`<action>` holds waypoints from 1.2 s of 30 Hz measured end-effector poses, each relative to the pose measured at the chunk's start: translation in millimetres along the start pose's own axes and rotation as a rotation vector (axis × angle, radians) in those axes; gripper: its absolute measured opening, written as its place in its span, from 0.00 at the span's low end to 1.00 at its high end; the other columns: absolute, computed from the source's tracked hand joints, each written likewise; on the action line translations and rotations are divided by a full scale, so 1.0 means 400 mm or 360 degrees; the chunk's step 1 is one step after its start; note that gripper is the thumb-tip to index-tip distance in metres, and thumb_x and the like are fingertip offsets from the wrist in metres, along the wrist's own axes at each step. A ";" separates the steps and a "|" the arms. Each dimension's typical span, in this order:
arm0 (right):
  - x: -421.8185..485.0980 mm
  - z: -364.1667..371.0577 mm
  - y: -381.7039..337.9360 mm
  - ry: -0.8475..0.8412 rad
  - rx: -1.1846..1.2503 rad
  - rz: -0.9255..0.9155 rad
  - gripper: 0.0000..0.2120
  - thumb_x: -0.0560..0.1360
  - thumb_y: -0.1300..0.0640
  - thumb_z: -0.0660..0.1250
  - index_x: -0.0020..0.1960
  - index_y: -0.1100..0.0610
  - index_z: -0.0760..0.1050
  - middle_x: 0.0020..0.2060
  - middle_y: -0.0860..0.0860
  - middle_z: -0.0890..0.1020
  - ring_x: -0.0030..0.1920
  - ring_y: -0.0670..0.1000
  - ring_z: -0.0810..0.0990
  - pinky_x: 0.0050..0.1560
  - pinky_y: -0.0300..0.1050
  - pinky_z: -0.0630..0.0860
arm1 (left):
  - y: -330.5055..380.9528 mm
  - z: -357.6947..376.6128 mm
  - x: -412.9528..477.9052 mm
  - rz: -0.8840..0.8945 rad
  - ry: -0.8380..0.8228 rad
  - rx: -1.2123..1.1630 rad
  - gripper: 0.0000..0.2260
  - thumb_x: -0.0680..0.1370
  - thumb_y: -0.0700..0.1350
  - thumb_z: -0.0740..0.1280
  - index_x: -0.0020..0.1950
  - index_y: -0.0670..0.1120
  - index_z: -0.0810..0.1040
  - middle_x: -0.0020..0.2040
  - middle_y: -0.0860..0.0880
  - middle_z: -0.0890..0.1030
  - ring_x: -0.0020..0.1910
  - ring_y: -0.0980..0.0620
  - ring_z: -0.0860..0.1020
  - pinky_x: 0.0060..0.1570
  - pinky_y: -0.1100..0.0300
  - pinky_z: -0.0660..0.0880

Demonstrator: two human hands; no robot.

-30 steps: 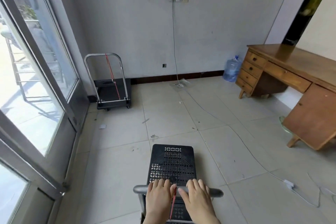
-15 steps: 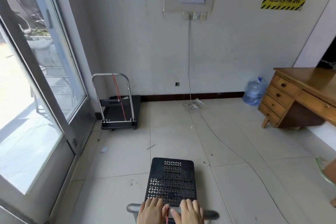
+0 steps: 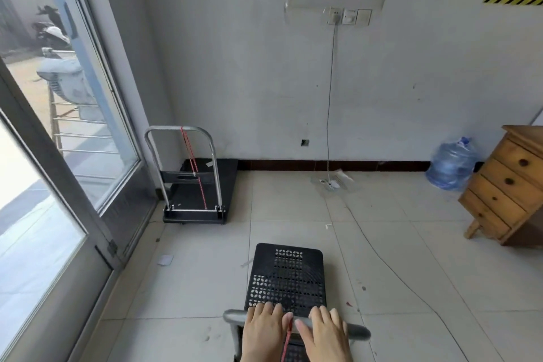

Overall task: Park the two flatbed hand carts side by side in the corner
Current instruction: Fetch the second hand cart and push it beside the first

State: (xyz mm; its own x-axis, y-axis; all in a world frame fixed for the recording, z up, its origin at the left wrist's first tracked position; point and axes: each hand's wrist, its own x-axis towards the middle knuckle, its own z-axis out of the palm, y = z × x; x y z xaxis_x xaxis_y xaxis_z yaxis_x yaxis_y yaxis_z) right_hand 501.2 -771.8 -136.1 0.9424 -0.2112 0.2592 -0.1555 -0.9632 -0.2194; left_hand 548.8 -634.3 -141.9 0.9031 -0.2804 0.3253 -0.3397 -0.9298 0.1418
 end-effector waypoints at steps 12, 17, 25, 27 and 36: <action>0.527 0.133 0.029 -0.0137 -0.0056 -0.0036 0.16 0.61 0.36 0.57 0.28 0.48 0.68 0.25 0.44 0.72 0.28 0.47 0.70 0.33 0.40 0.63 | -0.065 0.173 0.489 -0.0130 0.0179 -0.0112 0.22 0.73 0.57 0.55 0.23 0.50 0.74 0.23 0.50 0.73 0.22 0.51 0.74 0.35 0.58 0.60; 0.739 0.181 0.018 -0.0195 -0.0031 -0.0071 0.14 0.63 0.35 0.55 0.29 0.44 0.63 0.25 0.44 0.72 0.27 0.46 0.71 0.29 0.36 0.63 | -0.117 0.234 0.687 -0.0104 0.0056 -0.0054 0.17 0.68 0.57 0.56 0.24 0.51 0.74 0.23 0.52 0.74 0.23 0.50 0.75 0.36 0.57 0.60; 1.104 0.280 0.069 -0.0197 0.0002 -0.0159 0.19 0.61 0.35 0.57 0.26 0.50 0.69 0.24 0.46 0.73 0.25 0.49 0.71 0.27 0.42 0.71 | -0.148 0.350 1.028 -0.0162 -0.0001 -0.0055 0.15 0.67 0.58 0.58 0.24 0.53 0.73 0.24 0.54 0.73 0.24 0.54 0.74 0.36 0.59 0.60; 1.194 0.299 0.088 -0.0152 0.0039 -0.0170 0.18 0.60 0.36 0.57 0.26 0.50 0.68 0.23 0.47 0.72 0.25 0.49 0.70 0.29 0.41 0.69 | -0.140 0.387 1.111 -0.0175 -0.0035 -0.0056 0.15 0.67 0.58 0.58 0.25 0.53 0.72 0.24 0.55 0.72 0.24 0.54 0.74 0.35 0.58 0.60; 1.544 0.386 0.149 -0.0190 0.0072 -0.0228 0.18 0.61 0.36 0.57 0.27 0.50 0.69 0.24 0.46 0.73 0.27 0.49 0.72 0.28 0.42 0.71 | -0.146 0.499 1.448 -0.0204 -0.0070 0.0019 0.15 0.69 0.57 0.57 0.26 0.53 0.74 0.25 0.55 0.73 0.25 0.53 0.75 0.36 0.58 0.60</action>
State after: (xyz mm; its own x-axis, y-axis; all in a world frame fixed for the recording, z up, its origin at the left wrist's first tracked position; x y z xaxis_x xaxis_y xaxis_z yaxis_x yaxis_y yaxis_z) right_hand 1119.6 -934.1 -134.3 0.9828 -0.0485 0.1782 -0.0062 -0.9730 -0.2308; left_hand 1144.0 -790.1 -148.3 0.9496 -0.1687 0.2642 -0.2177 -0.9614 0.1685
